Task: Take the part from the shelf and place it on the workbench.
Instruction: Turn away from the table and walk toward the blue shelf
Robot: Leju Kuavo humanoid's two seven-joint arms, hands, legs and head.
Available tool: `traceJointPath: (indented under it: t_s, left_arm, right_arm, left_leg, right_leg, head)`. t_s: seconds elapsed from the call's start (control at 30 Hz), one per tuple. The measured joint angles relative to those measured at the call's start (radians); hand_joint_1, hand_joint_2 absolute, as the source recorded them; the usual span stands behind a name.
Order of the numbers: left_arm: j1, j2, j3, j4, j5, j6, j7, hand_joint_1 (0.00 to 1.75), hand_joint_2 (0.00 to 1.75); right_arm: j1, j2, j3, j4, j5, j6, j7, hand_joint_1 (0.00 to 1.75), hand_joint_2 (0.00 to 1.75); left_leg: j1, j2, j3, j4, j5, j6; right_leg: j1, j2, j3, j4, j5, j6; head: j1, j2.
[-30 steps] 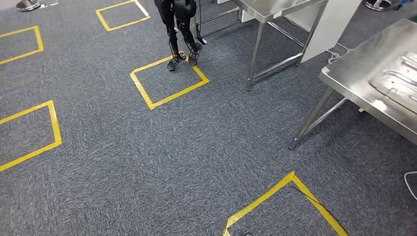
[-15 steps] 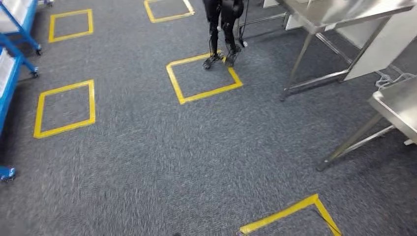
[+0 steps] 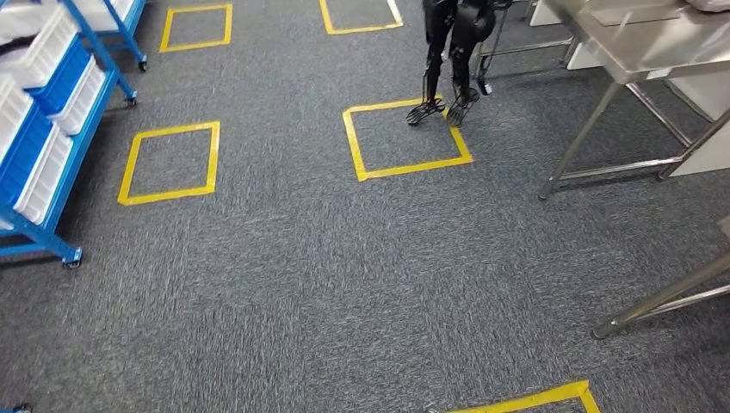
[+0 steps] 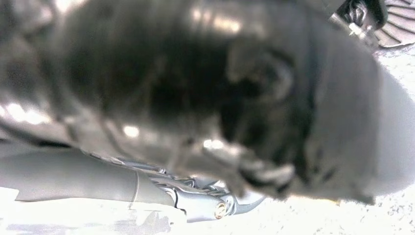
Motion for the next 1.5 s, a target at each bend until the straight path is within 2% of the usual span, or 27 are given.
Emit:
traceJointPath:
  t_s: [0.07,0.13,0.2,0.27,0.3,0.37,0.43,0.5,0.53,0.57,0.6,0.67,0.73,0.8,0.83,0.87,0.97,1.03,1.1,1.13,1.17,1.23,1.27,1.33,1.4,1.47,1.5]
  left_arm:
    - [-0.001,0.001,0.0,0.001,-0.009,-0.009,0.001,0.0,0.0]
    - [-0.002,0.0,0.0,0.001,-0.011,-0.011,0.001,0.0,0.0]
    - [-0.004,-0.002,0.0,0.001,-0.01,-0.01,0.001,0.0,0.0]
    - [-0.006,-0.004,0.0,0.001,-0.01,-0.007,0.001,0.0,0.0]
    - [-0.006,-0.006,0.0,0.001,-0.009,-0.004,0.001,0.0,0.0]
    - [-0.007,-0.009,0.0,0.001,-0.005,0.002,-0.004,0.0,0.0]
    - [-0.008,-0.014,0.0,0.0,-0.001,0.012,-0.014,0.0,0.0]
    - [-0.01,-0.018,0.0,0.0,0.0,0.021,-0.021,0.0,0.0]
    - [-0.009,-0.019,0.0,0.001,0.0,0.023,-0.023,0.0,0.0]
    - [-0.009,-0.019,0.0,0.001,0.0,0.025,-0.023,0.0,0.0]
    - [-0.008,-0.019,0.0,0.001,0.001,0.026,-0.023,0.0,0.0]
    - [-0.008,-0.019,0.0,0.001,0.002,0.027,-0.017,0.0,0.0]
    - [-0.013,-0.019,0.0,0.001,0.012,0.025,0.002,0.0,0.0]
    - [-0.023,-0.018,0.0,0.001,0.031,0.016,0.03,0.0,0.0]
    - [-0.027,-0.017,0.0,0.002,0.04,0.008,0.046,0.0,0.0]
    - [-0.03,-0.016,0.0,0.003,0.047,-0.003,0.064,0.0,0.0]
    - [-0.029,-0.013,0.0,0.006,0.051,-0.027,0.109,0.0,0.0]
    - [-0.024,-0.012,0.0,0.007,0.046,-0.025,0.111,0.0,0.0]
    - [-0.02,-0.012,0.0,0.007,0.038,-0.02,0.103,0.0,0.0]
    - [-0.019,-0.012,0.0,0.007,0.034,-0.018,0.099,0.0,0.0]
    - [-0.019,-0.013,0.0,0.007,0.031,-0.017,0.095,0.0,0.0]
    - [-0.02,-0.015,0.0,0.007,0.025,-0.02,0.092,0.0,0.0]
    - [-0.02,-0.015,0.0,0.007,0.023,-0.021,0.092,0.0,0.0]
    - [-0.022,-0.016,0.0,0.006,0.02,-0.027,0.093,0.0,0.0]
    - [-0.024,-0.017,0.0,0.006,0.017,-0.035,0.094,0.0,0.0]
    - [-0.026,-0.02,0.0,0.006,0.013,-0.042,0.099,0.0,0.0]
    - [-0.027,-0.021,0.0,0.006,0.011,-0.044,0.102,0.0,0.0]
  right_arm:
    - [-0.001,0.0,0.0,0.0,-0.007,-0.004,-0.001,0.0,0.0]
    - [-0.004,0.001,0.0,-0.001,-0.019,-0.007,-0.004,0.0,0.0]
    - [-0.004,0.001,-0.002,-0.001,-0.05,-0.003,-0.008,0.0,0.0]
    - [0.0,0.002,-0.009,0.0,-0.089,0.007,-0.013,0.0,0.0]
    - [0.003,0.003,-0.013,0.0,-0.103,0.011,-0.017,0.0,0.0]
    - [0.005,0.006,-0.019,0.0,-0.115,0.016,-0.024,0.0,0.0]
    - [0.004,0.008,-0.023,0.0,-0.115,0.028,-0.032,0.0,0.0]
    - [0.004,0.01,-0.026,0.001,-0.11,0.042,-0.039,0.0,0.0]
    - [0.004,0.011,-0.027,0.001,-0.109,0.046,-0.041,0.0,0.0]
    - [0.003,0.012,-0.027,0.001,-0.108,0.047,-0.042,0.0,0.0]
    - [0.003,0.014,-0.028,0.001,-0.108,0.048,-0.041,0.0,0.0]
    - [0.002,0.019,-0.029,0.0,-0.107,0.051,-0.042,0.0,0.0]
    - [0.004,0.023,-0.029,0.001,-0.107,0.06,-0.042,0.0,0.0]
    - [0.007,0.025,-0.03,0.001,-0.109,0.066,-0.041,0.0,0.0]
    - [0.008,0.027,-0.03,0.001,-0.107,0.066,-0.039,0.0,0.0]
    - [0.008,0.03,-0.03,0.002,-0.099,0.065,-0.037,0.0,0.0]
    - [0.003,0.042,-0.021,0.001,-0.04,0.066,-0.03,0.0,0.0]
    - [0.002,0.048,-0.012,0.001,-0.013,0.067,-0.029,0.0,0.0]
    - [0.0,0.052,-0.005,0.0,-0.005,0.07,-0.026,0.0,0.0]
    - [-0.001,0.053,-0.001,0.0,-0.002,0.072,-0.024,0.0,0.0]
    - [-0.003,0.054,0.004,-0.001,0.003,0.076,-0.022,0.0,0.0]
    - [-0.006,0.054,0.012,-0.002,0.012,0.083,-0.018,0.0,0.0]
    - [-0.007,0.054,0.014,-0.002,0.015,0.086,-0.017,0.0,0.0]
    - [-0.005,0.054,0.018,-0.001,0.018,0.093,-0.011,0.0,0.0]
    - [-0.004,0.052,0.022,-0.001,0.023,0.1,-0.005,0.0,0.0]
    - [-0.006,0.05,0.028,-0.001,0.029,0.103,-0.003,0.0,0.0]
    - [-0.007,0.049,0.031,-0.001,0.031,0.104,-0.003,0.0,0.0]
  left_leg:
    - [0.0,-0.021,0.002,-0.008,0.0,0.013]
    - [0.005,-0.042,0.009,-0.018,0.003,0.024]
    - [0.007,-0.062,0.014,-0.023,0.004,0.034]
    - [0.007,-0.088,0.015,-0.021,0.003,0.039]
    - [0.006,-0.103,0.015,-0.02,0.002,0.04]
    - [0.006,-0.133,0.018,-0.015,-0.001,0.04]
    - [0.006,-0.159,0.02,-0.009,-0.006,0.036]
    - [0.006,-0.182,0.017,-0.004,-0.008,0.029]
    - [0.008,-0.193,0.014,-0.006,-0.007,0.024]
    - [0.008,-0.205,0.012,-0.008,-0.005,0.018]
    - [0.008,-0.205,0.011,-0.009,-0.005,0.013]
    - [0.002,-0.157,-0.005,0.026,-0.026,0.0]
    - [0.0,-0.097,-0.054,0.136,-0.081,-0.012]
    - [0.001,-0.081,-0.109,0.251,-0.124,-0.019]
    - [0.002,-0.077,-0.119,0.274,-0.125,-0.021]
    - [0.004,-0.071,-0.109,0.256,-0.106,-0.022]
    - [0.006,-0.019,-0.013,0.067,-0.014,-0.024]
    - [0.0,0.012,0.019,-0.004,-0.003,-0.011]
    - [-0.002,-0.004,0.02,-0.014,-0.006,0.007]
    - [-0.001,-0.017,0.021,-0.018,-0.004,0.012]
    - [0.001,-0.028,0.024,-0.021,-0.003,0.018]
    - [0.005,-0.049,0.029,-0.026,-0.002,0.031]
    - [0.005,-0.058,0.03,-0.026,-0.003,0.036]
    - [0.005,-0.082,0.03,-0.025,-0.004,0.039]
    - [0.004,-0.111,0.033,-0.023,-0.005,0.04]
    - [0.005,-0.141,0.04,-0.021,-0.008,0.038]
    - [0.005,-0.154,0.041,-0.019,-0.011,0.036]
  right_leg:
    - [0.003,-0.019,0.007,-0.004,-0.006,0.01]
    - [0.0,0.008,0.003,0.02,-0.029,0.019]
    - [-0.002,0.063,-0.045,0.123,-0.08,0.022]
    - [0.001,0.087,-0.118,0.25,-0.122,0.022]
    - [0.002,0.09,-0.142,0.28,-0.118,0.021]
    - [0.003,0.096,-0.139,0.231,-0.056,0.018]
    - [0.0,0.132,-0.095,0.103,0.019,0.011]
    - [-0.003,0.171,-0.068,0.03,0.044,0.006]
    - [-0.002,0.178,-0.062,0.023,0.041,0.003]
    - [-0.004,0.167,-0.058,0.018,0.043,-0.002]
    - [-0.005,0.156,-0.053,0.012,0.045,-0.007]
    - [-0.01,0.13,-0.041,0.0,0.049,-0.018]
    - [-0.007,0.098,-0.03,-0.004,0.045,-0.026]
    - [-0.006,0.062,-0.024,-0.004,0.039,-0.03]
    - [-0.006,0.046,-0.021,-0.004,0.036,-0.03]
    - [-0.006,0.033,-0.018,-0.004,0.033,-0.029]
    - [-0.003,0.002,-0.004,-0.003,0.02,-0.019]
    - [0.004,-0.015,-0.001,-0.003,0.014,-0.01]
    - [0.008,-0.036,0.002,-0.005,0.009,-0.002]
    - [0.007,-0.029,0.004,-0.002,0.003,0.004]
    - [0.005,-0.006,-0.001,0.015,-0.011,0.008]
    - [0.001,0.058,-0.044,0.109,-0.061,0.013]
    - [0.001,0.077,-0.073,0.166,-0.086,0.012]
    - [0.003,0.087,-0.133,0.268,-0.114,0.012]
    - [0.004,0.091,-0.162,0.292,-0.092,0.009]
    - [0.003,0.111,-0.128,0.184,-0.008,0.004]
    - [0.001,0.141,-0.104,0.119,0.027,0.001]
  head:
    - [0.002,0.0]
    - [0.004,0.0]
    - [0.008,0.0]
    - [0.01,0.0]
    - [0.01,0.0]
    - [0.011,0.0]
    - [0.01,0.0]
    - [0.01,0.0]
    - [0.01,0.0]
    - [0.01,0.0]
    - [0.01,0.0]
    - [0.004,0.0]
    - [-0.001,0.0]
    - [-0.002,0.0]
    - [-0.002,0.0]
    - [-0.002,0.0]
    - [-0.003,0.0]
    - [-0.003,0.0]
    - [0.0,0.0]
    - [0.002,0.0]
    - [0.003,0.0]
    - [0.007,0.0]
    - [0.008,0.0]
    - [0.009,0.0]
    - [0.009,0.0]
    - [0.01,0.0]
    - [0.009,0.0]
